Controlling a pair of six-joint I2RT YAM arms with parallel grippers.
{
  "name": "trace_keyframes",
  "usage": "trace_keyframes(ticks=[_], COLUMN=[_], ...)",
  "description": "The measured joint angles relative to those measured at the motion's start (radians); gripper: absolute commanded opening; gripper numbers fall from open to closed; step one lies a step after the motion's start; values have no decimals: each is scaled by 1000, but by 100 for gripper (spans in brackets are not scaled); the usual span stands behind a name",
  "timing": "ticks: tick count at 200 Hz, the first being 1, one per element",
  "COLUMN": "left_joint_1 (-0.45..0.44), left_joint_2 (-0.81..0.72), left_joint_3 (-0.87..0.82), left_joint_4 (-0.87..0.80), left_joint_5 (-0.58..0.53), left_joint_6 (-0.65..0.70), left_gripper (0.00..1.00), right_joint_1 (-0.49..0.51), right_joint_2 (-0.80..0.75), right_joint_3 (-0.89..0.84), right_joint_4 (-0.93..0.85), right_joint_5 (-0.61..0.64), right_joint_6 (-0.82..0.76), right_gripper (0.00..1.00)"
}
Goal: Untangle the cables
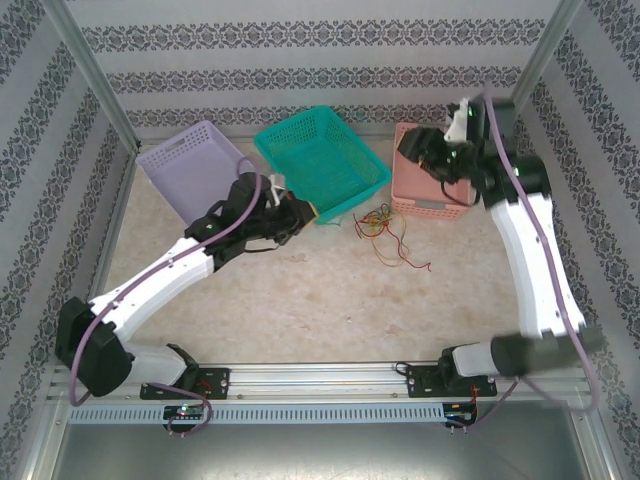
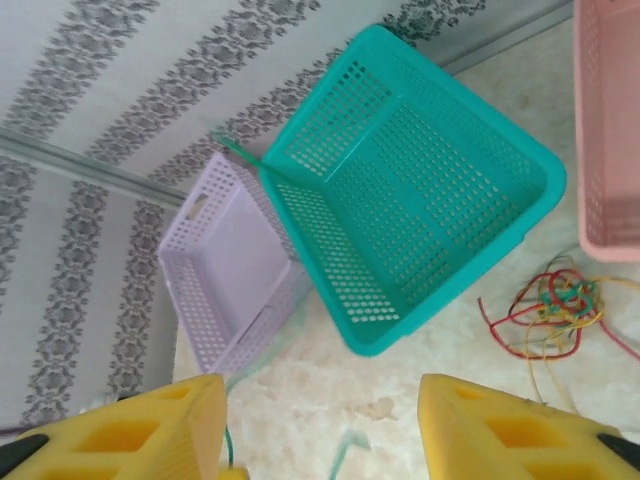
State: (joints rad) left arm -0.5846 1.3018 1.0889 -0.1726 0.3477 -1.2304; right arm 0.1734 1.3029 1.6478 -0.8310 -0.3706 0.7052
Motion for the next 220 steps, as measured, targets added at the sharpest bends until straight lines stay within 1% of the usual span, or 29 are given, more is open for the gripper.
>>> trace_keyframes(ticks=[11, 26, 37, 59, 78, 106, 121, 141, 183, 210, 220], left_joint_1=[11, 13, 13, 13, 13, 13, 13, 13, 13, 13, 13], left_joint_2=[-37, -63, -65, -65, -65, -65, -66, -73, -114, -117, -117], left_joint_3=[-43, -84, -103, -130, -146, -178, -194, -203, -203, -203, -203], left_joint_4=[36, 84, 121, 174, 208, 248, 255, 256, 256, 255, 255], left_joint_5=[-44, -90, -113, -135, -141, -143, -143, -144, -143, -143, -143], left_joint_6=[-37, -76, -97, -119, -126, -139, -140, -140, -140, -140, -140], left_gripper=[0, 0, 0, 0, 0, 0, 0, 0, 0, 0, 0], right_joint_1=[53, 156, 243, 381, 428, 440, 440, 433, 370, 366, 366], right_joint_2=[-93, -164, -173, -108, -20, 48, 68, 82, 144, 179, 187], right_joint_3=[-119, -269, -367, -515, -541, -537, -532, -530, -481, -454, -450], right_joint_4=[57, 153, 236, 398, 506, 646, 691, 715, 698, 689, 686], right_joint_5=[14, 31, 50, 85, 91, 95, 95, 93, 21, -15, -22], right_joint_6=[93, 234, 366, 604, 754, 895, 935, 944, 855, 797, 781], right_gripper=[50, 57, 60, 61, 61, 57, 56, 53, 51, 40, 34])
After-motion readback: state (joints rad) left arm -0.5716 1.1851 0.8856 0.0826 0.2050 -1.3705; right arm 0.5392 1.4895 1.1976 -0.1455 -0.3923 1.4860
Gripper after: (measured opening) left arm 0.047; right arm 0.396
